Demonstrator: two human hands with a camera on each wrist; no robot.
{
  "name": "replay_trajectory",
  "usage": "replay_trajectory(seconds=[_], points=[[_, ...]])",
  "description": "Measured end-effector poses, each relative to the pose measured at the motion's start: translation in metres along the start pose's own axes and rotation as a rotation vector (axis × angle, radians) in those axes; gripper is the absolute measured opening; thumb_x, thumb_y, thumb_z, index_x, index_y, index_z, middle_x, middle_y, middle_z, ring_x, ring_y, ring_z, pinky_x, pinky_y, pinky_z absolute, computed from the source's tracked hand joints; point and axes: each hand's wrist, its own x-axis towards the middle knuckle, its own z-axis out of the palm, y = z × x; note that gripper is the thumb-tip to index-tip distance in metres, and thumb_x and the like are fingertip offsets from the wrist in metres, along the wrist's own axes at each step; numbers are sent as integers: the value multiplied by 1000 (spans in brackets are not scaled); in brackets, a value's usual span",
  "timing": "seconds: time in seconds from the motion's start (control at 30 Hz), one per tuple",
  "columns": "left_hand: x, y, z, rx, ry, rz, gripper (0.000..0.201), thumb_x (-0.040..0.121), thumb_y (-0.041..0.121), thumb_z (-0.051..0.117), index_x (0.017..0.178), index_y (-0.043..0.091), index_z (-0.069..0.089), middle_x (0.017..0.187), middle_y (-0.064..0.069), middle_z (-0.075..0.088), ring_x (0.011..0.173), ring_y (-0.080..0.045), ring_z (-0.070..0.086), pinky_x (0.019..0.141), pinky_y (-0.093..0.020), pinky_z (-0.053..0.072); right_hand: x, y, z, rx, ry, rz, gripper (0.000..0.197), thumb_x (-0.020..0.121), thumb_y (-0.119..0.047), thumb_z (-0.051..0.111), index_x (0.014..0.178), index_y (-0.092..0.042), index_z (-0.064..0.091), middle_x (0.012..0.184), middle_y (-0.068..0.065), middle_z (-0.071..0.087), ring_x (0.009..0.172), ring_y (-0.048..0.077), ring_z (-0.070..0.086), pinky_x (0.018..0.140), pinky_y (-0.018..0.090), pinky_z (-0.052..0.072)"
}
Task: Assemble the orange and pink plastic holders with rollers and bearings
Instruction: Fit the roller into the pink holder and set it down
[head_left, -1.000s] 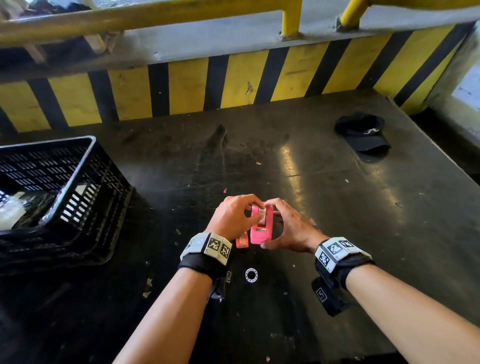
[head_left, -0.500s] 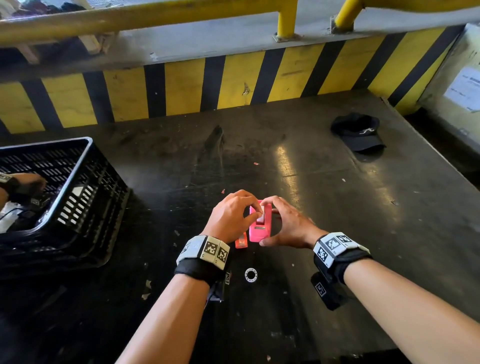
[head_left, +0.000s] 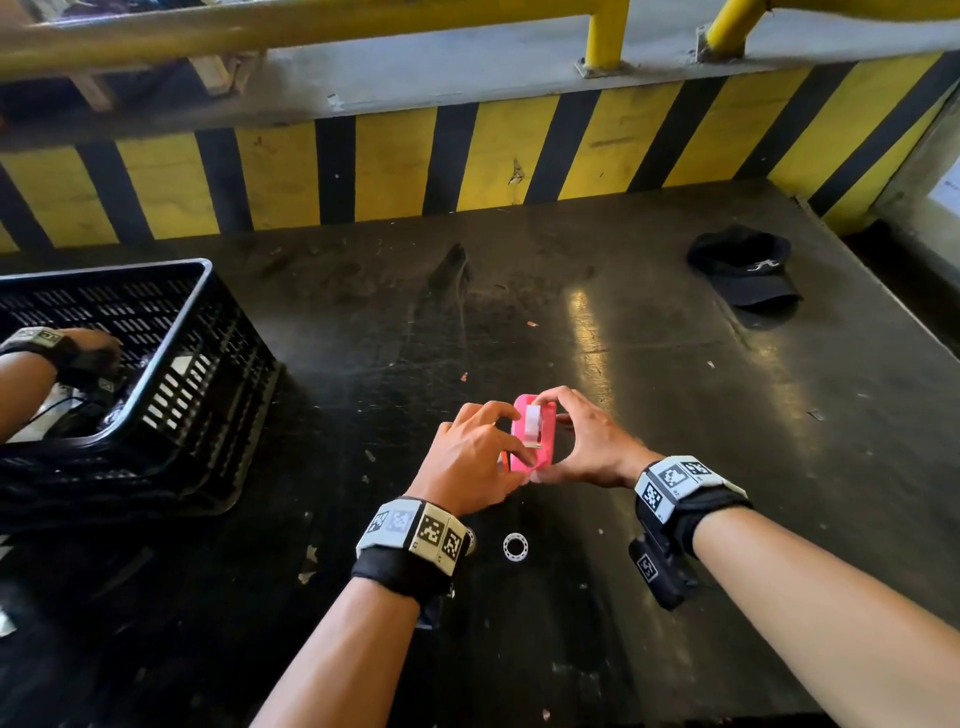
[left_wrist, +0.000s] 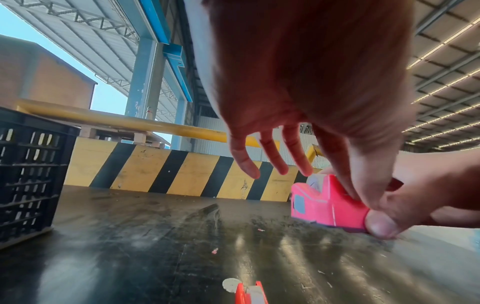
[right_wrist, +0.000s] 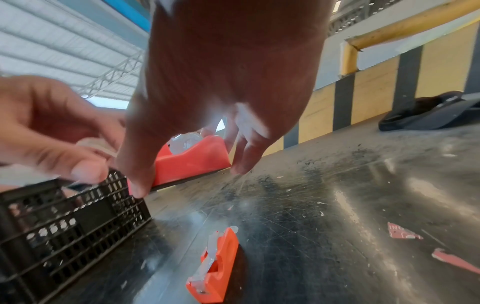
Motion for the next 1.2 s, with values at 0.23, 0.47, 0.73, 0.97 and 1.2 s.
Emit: replay_trajectory(seconds=[0.23, 0.47, 0.73, 0.97, 1.2], points=[[14, -18, 1, -411, 47, -94, 64, 75, 32, 86, 130, 28, 54, 140, 4, 54, 125, -17, 60, 102, -32, 53, -1, 4, 0, -1, -15, -2, 93, 48, -43, 97, 125, -38, 45, 127, -7, 54, 118, 15, 60, 101, 41, 53], [24, -25, 13, -471, -126, -119, 104, 71, 34, 90, 156, 38, 30, 148, 3, 57, 126, -14, 63, 98, -33, 55, -8, 5, 2, -23, -13, -50, 96, 53, -42, 98, 132, -32, 44, 129, -6, 54, 116, 12, 57, 98, 33, 51], [31, -33, 26, -454, -185, -163, 125, 63, 40, 93, 161, 38, 17, 156, -2, 48, 143, -23, 48, 118, -50, 42, 2, 19, 13, -86, -61, 4, 123, 58, -32, 95, 157, -25, 21, 150, 5, 38, 135, 18, 42, 106, 25, 36], [15, -77, 53, -347, -87, -319, 97, 72, 37, 89, 154, 29, 38, 148, -2, 55, 138, -21, 52, 116, -43, 44, 28, 53, 27, -190, -122, 153, 114, 58, -24, 93, 152, -19, 28, 150, 5, 34, 135, 23, 44, 105, 30, 39], [-6, -101, 88, -350, -219, -471, 81, 81, 28, 85, 151, 30, 43, 146, -2, 54, 134, -22, 54, 112, -39, 48, 50, 79, 58, -273, -210, 218, 122, 54, -28, 96, 153, -25, 26, 157, 0, 33, 138, 29, 45, 112, 45, 42]])
